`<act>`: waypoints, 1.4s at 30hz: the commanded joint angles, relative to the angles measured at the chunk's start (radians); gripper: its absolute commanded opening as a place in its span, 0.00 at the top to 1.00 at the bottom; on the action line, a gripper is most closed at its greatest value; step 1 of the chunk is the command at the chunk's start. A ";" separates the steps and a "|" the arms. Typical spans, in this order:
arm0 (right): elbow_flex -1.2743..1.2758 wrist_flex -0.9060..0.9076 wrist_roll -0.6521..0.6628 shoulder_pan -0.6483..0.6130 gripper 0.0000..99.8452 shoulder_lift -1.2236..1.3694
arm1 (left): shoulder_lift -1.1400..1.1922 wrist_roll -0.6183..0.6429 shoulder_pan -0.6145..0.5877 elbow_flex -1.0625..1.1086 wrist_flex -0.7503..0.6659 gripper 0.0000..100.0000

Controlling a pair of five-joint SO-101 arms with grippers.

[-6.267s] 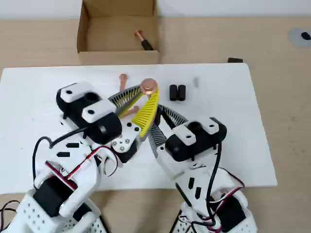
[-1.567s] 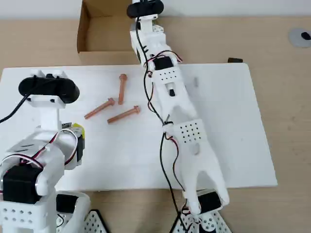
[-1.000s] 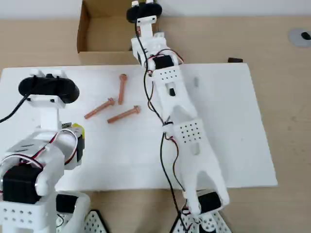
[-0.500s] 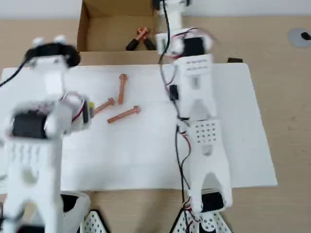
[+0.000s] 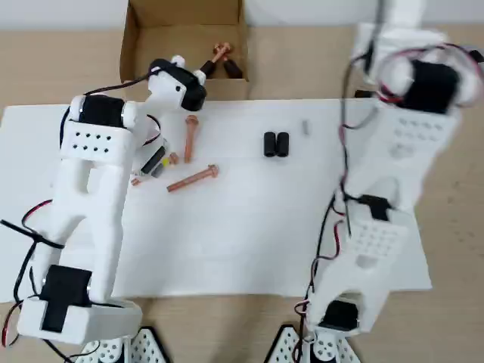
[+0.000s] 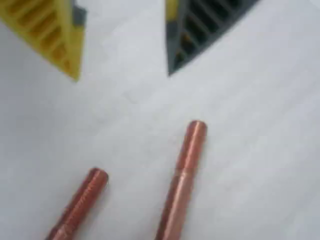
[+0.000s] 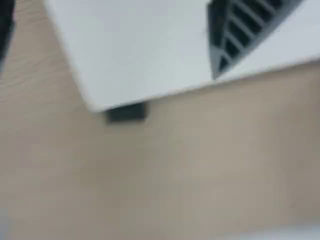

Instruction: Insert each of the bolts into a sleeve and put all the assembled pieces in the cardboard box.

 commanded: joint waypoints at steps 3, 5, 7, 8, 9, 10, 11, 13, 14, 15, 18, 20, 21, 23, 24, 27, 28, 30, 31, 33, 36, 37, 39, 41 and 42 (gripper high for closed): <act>0.219 0.015 0.080 0.070 0.69 -0.271 | 0.021 -0.031 0.006 0.014 -0.098 0.87; 0.398 0.015 0.114 0.064 0.69 -0.375 | 0.033 -0.031 0.009 0.060 -0.135 0.87; 0.599 0.014 0.118 0.059 0.69 -0.492 | 0.045 -0.031 0.011 0.120 -0.176 0.87; 0.705 0.012 0.120 0.047 0.69 -0.547 | 0.051 -0.029 0.012 0.149 -0.201 0.87; 0.806 0.012 0.123 0.035 0.69 -0.598 | 0.053 -0.029 0.012 0.181 -0.224 0.87; 0.905 0.012 0.124 0.025 0.69 -0.642 | 0.054 -0.028 0.012 0.207 -0.247 0.87; 0.995 0.009 0.123 0.013 0.69 -0.682 | 0.054 -0.028 0.012 0.232 -0.270 0.87; 1.148 -0.028 0.121 -0.005 0.69 -0.742 | 0.054 -0.025 0.012 0.259 -0.304 0.87; 1.210 -0.051 0.121 -0.010 0.69 -0.766 | 0.054 -0.025 0.012 0.265 -0.315 0.87; 1.262 -0.075 0.121 -0.010 0.69 -0.788 | 0.054 -0.025 0.011 0.270 -0.325 0.87; 1.356 -0.133 0.121 -0.010 0.69 -0.835 | 0.064 -0.025 0.011 0.272 -0.359 0.88; 1.388 -0.143 0.123 -0.010 0.69 -0.854 | 0.077 -0.025 0.011 0.272 -0.394 0.90; 1.400 -0.143 0.123 -0.010 0.69 -0.858 | 0.088 -0.025 0.012 0.267 -0.414 0.91; 1.415 -0.143 0.124 -0.010 0.69 -0.860 | 0.113 -0.029 0.012 0.264 -0.451 0.90; 1.420 -0.140 0.124 -0.008 0.69 -0.860 | 0.125 -0.031 0.012 0.264 -0.470 0.89; 1.432 -0.137 0.124 -0.008 0.69 -0.866 | 0.179 -0.104 0.011 0.259 -0.500 0.87; 1.435 -0.137 0.124 -0.008 0.69 -0.866 | 0.199 -0.132 0.011 0.253 -0.502 0.87; 1.437 -0.132 0.124 -0.008 0.69 -0.866 | 0.243 -0.169 0.008 0.221 -0.502 0.87; 1.437 -0.123 0.124 -0.008 0.69 -0.866 | 0.268 -0.181 0.005 0.198 -0.502 0.87; 1.437 -0.106 0.124 -0.008 0.69 -0.866 | 0.315 -0.216 -0.009 0.140 -0.493 0.87; 1.437 -0.078 0.124 -0.008 0.69 -0.866 | 0.392 -0.245 -0.021 0.040 -0.471 0.87; 1.437 -0.068 0.124 -0.007 0.69 -0.866 | 0.420 -0.250 -0.023 0.006 -0.462 0.87; 1.437 -0.052 0.124 -0.005 0.69 -0.866 | 0.470 -0.250 -0.021 -0.066 -0.439 0.87; 1.437 -0.051 0.124 -0.005 0.69 -0.866 | 0.515 -0.250 -0.017 -0.141 -0.402 0.87; 1.437 -0.052 0.124 -0.005 0.69 -0.866 | 0.532 -0.250 -0.015 -0.180 -0.377 0.87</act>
